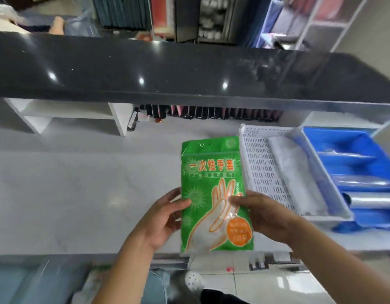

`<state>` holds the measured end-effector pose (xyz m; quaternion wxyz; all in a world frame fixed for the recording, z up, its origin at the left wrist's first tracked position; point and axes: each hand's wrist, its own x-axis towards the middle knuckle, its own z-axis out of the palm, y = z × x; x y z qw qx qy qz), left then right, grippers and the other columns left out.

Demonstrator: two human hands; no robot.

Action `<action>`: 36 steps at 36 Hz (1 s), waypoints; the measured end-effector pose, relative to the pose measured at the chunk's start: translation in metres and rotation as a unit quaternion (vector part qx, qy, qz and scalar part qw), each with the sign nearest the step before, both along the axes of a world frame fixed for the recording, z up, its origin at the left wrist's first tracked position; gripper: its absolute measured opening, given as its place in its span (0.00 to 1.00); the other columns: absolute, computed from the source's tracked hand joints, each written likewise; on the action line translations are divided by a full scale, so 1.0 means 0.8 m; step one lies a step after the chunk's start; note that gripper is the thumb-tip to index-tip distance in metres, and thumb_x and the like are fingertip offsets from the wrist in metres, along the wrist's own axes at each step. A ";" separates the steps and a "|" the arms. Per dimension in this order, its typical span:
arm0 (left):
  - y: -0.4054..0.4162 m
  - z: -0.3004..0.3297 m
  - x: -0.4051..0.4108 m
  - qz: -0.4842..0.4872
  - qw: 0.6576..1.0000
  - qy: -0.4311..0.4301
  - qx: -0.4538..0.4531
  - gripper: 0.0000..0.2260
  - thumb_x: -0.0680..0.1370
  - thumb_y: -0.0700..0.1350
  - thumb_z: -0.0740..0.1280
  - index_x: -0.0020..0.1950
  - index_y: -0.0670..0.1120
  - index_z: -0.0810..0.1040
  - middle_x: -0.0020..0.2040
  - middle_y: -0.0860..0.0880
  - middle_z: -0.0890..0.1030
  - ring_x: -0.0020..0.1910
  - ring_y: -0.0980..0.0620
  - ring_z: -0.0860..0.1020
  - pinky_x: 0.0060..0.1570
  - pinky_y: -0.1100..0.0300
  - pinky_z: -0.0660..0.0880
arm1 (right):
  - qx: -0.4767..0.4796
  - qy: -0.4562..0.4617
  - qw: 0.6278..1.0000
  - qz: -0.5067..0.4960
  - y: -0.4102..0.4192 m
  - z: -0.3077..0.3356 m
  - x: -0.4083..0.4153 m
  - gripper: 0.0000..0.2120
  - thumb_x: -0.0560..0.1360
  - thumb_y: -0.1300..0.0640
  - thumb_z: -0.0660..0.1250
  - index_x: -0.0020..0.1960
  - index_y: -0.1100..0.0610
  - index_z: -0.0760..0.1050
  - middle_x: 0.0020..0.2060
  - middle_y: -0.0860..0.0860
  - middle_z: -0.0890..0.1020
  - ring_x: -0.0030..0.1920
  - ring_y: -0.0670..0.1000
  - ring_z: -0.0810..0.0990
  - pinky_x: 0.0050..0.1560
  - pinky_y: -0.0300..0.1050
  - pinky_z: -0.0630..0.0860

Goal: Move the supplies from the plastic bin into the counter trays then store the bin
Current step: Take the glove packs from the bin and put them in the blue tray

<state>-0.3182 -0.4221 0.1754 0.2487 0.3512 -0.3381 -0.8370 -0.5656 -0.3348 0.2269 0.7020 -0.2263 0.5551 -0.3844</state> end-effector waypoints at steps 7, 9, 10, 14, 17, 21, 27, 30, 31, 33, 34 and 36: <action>0.011 0.048 -0.105 -0.060 0.996 0.027 -0.054 0.22 0.69 0.40 0.75 0.63 0.47 0.81 0.59 0.41 0.84 0.49 0.45 0.84 0.40 0.55 0.81 | -0.050 0.097 0.992 -0.070 0.051 0.067 -0.088 0.16 0.70 0.56 0.74 0.58 0.56 0.81 0.56 0.60 0.84 0.50 0.58 0.84 0.48 0.54 0.83; 0.013 0.058 -0.133 -0.066 0.995 0.031 -0.074 0.22 0.69 0.40 0.75 0.63 0.48 0.81 0.58 0.43 0.84 0.49 0.46 0.84 0.39 0.56 0.80 | -0.071 0.120 0.988 -0.073 0.059 0.083 -0.113 0.17 0.70 0.56 0.74 0.58 0.55 0.81 0.56 0.59 0.84 0.52 0.59 0.84 0.53 0.58 0.81; 0.013 0.063 -0.148 -0.068 0.994 0.034 -0.084 0.22 0.69 0.40 0.74 0.63 0.48 0.81 0.58 0.43 0.84 0.49 0.47 0.84 0.39 0.57 0.80 | -0.082 0.129 0.985 -0.076 0.061 0.090 -0.126 0.17 0.69 0.56 0.74 0.58 0.55 0.82 0.55 0.59 0.84 0.53 0.59 0.84 0.54 0.59 0.81; 0.015 0.075 -0.207 -0.054 0.991 0.055 -0.107 0.24 0.69 0.41 0.76 0.64 0.50 0.80 0.60 0.45 0.84 0.52 0.47 0.84 0.42 0.57 0.80 | -0.126 0.176 0.972 -0.092 0.062 0.111 -0.175 0.16 0.70 0.58 0.73 0.57 0.56 0.82 0.53 0.58 0.85 0.49 0.56 0.84 0.50 0.55 0.82; 0.016 0.081 -0.258 -0.040 0.990 0.052 -0.121 0.25 0.68 0.40 0.76 0.65 0.51 0.79 0.60 0.44 0.84 0.56 0.46 0.83 0.51 0.52 0.78 | -0.163 0.230 0.954 -0.105 0.056 0.122 -0.220 0.13 0.70 0.62 0.73 0.54 0.57 0.83 0.48 0.58 0.86 0.44 0.53 0.85 0.40 0.48 0.81; 0.018 0.087 -0.342 -0.026 0.989 0.030 -0.145 0.19 0.70 0.41 0.75 0.59 0.55 0.83 0.56 0.47 0.85 0.56 0.49 0.83 0.54 0.53 0.75 | -0.233 0.326 0.910 -0.109 0.040 0.133 -0.294 0.07 0.70 0.66 0.74 0.45 0.56 0.85 0.37 0.54 0.86 0.35 0.46 0.82 0.34 0.38 0.76; 0.027 0.072 -0.481 0.008 0.990 -0.073 -0.120 0.25 0.68 0.43 0.75 0.64 0.54 0.77 0.56 0.46 0.83 0.54 0.48 0.82 0.57 0.52 0.77 | -0.269 0.507 0.817 -0.050 0.015 0.147 -0.432 0.11 0.69 0.65 0.74 0.44 0.48 0.85 0.36 0.51 0.86 0.37 0.48 0.82 0.44 0.51 0.81; 0.035 0.057 -0.532 0.001 0.976 -0.161 -0.146 0.26 0.67 0.44 0.75 0.64 0.52 0.76 0.60 0.46 0.77 0.57 0.49 0.79 0.55 0.53 0.75 | -0.260 0.621 0.739 -0.001 0.006 0.151 -0.500 0.07 0.70 0.59 0.74 0.46 0.50 0.84 0.33 0.48 0.84 0.37 0.50 0.81 0.43 0.50 0.79; 0.037 0.050 -0.545 -0.005 0.969 -0.189 -0.161 0.27 0.67 0.45 0.75 0.65 0.52 0.75 0.61 0.47 0.76 0.59 0.49 0.78 0.56 0.54 0.75 | -0.261 0.652 0.712 0.011 0.003 0.152 -0.519 0.06 0.70 0.58 0.74 0.45 0.48 0.84 0.32 0.46 0.82 0.36 0.50 0.79 0.40 0.47 0.77; 0.041 0.035 -0.566 -0.012 0.955 -0.229 -0.186 0.26 0.71 0.45 0.74 0.68 0.51 0.73 0.61 0.50 0.77 0.57 0.55 0.79 0.56 0.56 0.76 | -0.253 0.692 0.675 0.031 -0.001 0.151 -0.551 0.04 0.72 0.54 0.72 0.45 0.45 0.83 0.31 0.44 0.79 0.35 0.52 0.77 0.36 0.45 0.72; 0.043 0.028 -0.574 -0.009 0.951 -0.240 -0.195 0.24 0.73 0.43 0.73 0.67 0.52 0.73 0.59 0.54 0.78 0.53 0.61 0.80 0.53 0.61 0.77 | -0.243 0.711 0.659 0.041 -0.004 0.149 -0.565 0.04 0.72 0.52 0.71 0.47 0.45 0.82 0.33 0.46 0.80 0.36 0.55 0.78 0.37 0.45 0.73; 0.046 0.017 -0.590 -0.018 0.941 -0.262 -0.212 0.21 0.75 0.40 0.70 0.65 0.54 0.73 0.54 0.63 0.77 0.40 0.70 0.81 0.41 0.69 0.77 | -0.232 0.745 0.623 0.052 -0.009 0.140 -0.590 0.09 0.73 0.50 0.69 0.52 0.43 0.81 0.39 0.51 0.84 0.41 0.60 0.80 0.41 0.48 0.77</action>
